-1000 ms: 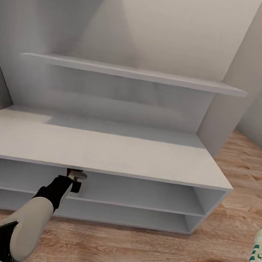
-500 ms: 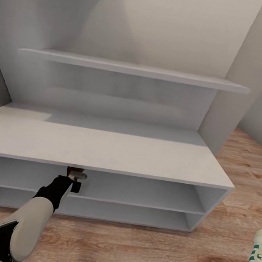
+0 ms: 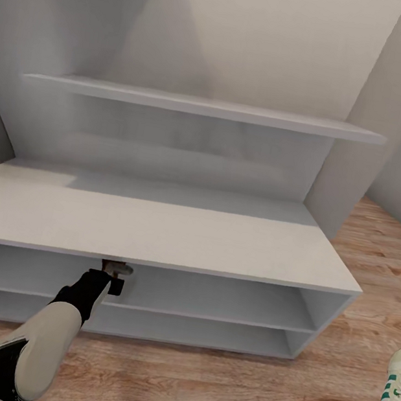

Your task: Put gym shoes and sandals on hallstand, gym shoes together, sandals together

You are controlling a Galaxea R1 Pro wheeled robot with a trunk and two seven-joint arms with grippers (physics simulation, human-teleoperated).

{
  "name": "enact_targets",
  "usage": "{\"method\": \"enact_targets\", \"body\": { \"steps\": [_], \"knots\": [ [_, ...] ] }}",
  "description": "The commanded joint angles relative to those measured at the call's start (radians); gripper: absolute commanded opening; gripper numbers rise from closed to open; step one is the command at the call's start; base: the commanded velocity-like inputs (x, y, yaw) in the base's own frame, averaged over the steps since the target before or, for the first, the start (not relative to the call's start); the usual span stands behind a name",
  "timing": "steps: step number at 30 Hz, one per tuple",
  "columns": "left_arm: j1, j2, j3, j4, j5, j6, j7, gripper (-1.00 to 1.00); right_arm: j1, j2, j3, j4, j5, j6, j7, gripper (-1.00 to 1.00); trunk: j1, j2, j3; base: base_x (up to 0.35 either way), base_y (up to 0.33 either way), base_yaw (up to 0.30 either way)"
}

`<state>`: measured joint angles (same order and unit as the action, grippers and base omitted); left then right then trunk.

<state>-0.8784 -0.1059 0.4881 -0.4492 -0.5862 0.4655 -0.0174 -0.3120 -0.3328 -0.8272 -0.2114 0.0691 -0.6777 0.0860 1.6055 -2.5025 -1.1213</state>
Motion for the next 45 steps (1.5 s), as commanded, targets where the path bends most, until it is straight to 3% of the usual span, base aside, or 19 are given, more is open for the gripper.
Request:
{"method": "enact_targets", "body": {
  "steps": [1, 26, 27, 45],
  "knots": [
    [-0.001, -0.001, 0.006, -0.002, -0.007, 0.004, -0.004, -1.0, -0.001, 0.0, -0.009, 0.001, 0.006, -0.003, 0.006, -1.0, 0.0, 0.0, -0.001, 0.019, 0.0, 0.0],
    [-0.001, 0.0, 0.006, -0.002, -0.005, 0.005, -0.006, -1.0, -0.001, 0.0, -0.009, 0.001, 0.006, -0.003, 0.006, -1.0, 0.0, 0.0, -0.001, 0.043, 0.0, 0.0],
    [-0.001, 0.0, 0.006, -0.001, -0.006, 0.005, -0.006, 1.0, -0.001, 0.0, -0.009, 0.001, 0.006, -0.003, 0.006, -1.0, 0.0, 0.0, -0.001, 0.0, 0.0, 0.0],
    [0.002, 0.021, 0.005, 0.0, -0.001, 0.005, -0.006, 1.0, -0.001, 0.0, -0.009, 0.001, 0.006, -0.003, 0.006, -1.0, 0.0, 0.0, -0.001, -0.022, 0.004, 0.0]
  ]
}}
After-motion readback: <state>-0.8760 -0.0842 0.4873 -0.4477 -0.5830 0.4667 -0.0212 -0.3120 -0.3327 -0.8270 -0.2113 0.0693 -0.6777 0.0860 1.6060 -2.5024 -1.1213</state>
